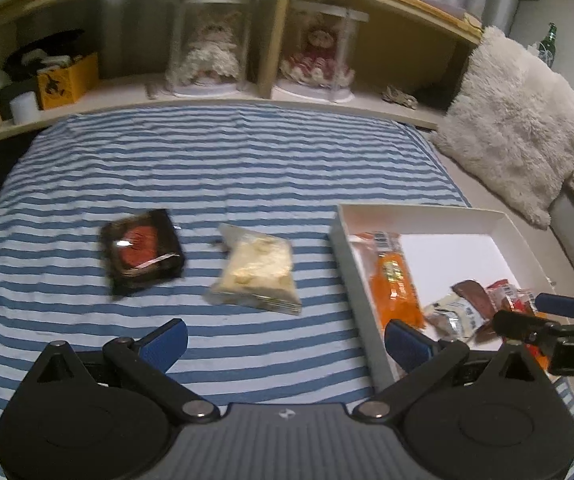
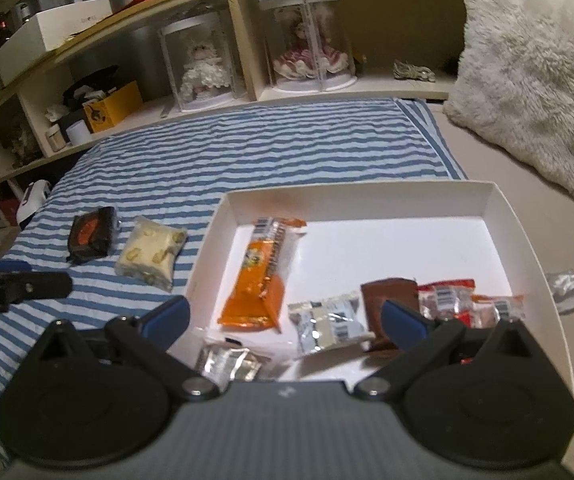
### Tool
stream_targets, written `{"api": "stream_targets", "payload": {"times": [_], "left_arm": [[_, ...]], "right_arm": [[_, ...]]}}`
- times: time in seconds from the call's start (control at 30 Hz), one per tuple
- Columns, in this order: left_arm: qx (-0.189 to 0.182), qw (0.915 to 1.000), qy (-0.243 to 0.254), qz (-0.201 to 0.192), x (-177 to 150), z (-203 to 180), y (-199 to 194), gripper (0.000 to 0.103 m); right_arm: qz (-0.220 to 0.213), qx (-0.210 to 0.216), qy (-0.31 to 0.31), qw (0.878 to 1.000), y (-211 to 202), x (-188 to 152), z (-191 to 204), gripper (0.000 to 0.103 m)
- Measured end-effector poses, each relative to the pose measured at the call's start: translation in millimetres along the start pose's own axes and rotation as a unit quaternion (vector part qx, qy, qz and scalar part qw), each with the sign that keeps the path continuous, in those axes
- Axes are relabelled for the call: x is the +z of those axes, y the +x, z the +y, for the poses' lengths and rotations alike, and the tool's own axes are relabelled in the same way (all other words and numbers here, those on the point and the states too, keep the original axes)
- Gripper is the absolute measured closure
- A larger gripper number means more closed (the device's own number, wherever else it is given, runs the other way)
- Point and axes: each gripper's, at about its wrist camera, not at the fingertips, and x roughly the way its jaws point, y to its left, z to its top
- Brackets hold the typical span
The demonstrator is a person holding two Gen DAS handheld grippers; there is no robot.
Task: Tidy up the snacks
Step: 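Move both tools toward the dark boxed cake and cream pastry bag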
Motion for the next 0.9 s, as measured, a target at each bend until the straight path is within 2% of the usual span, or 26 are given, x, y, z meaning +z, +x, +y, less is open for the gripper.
{"api": "stream_targets", "payload": {"times": [0.3, 0.5, 0.73, 0.9], "left_arm": [[0.03, 0.9993, -0.02, -0.012, -6.1, 46.7, -12.0, 0.0], [0.039, 0.9972, -0.059, -0.024, -2.0, 71.9, -5.5, 0.0], [0.044, 0.9941, -0.091, -0.04, 24.5, 86.3, 20.3, 0.0], [0.049, 0.9909, -0.12, -0.035, 37.7, 101.4, 48.4, 0.0]], "right_arm": [[-0.008, 0.017, -0.018, 1.0, 6.6, 0.6, 22.4, 0.0], [-0.011, 0.057, -0.013, 0.998, 19.1, 5.7, 47.2, 0.0], [-0.015, 0.104, -0.001, 0.994, 52.6, 26.2, 80.3, 0.001], [-0.003, 0.134, 0.031, 0.991, 84.3, 38.9, 95.9, 0.017]]}}
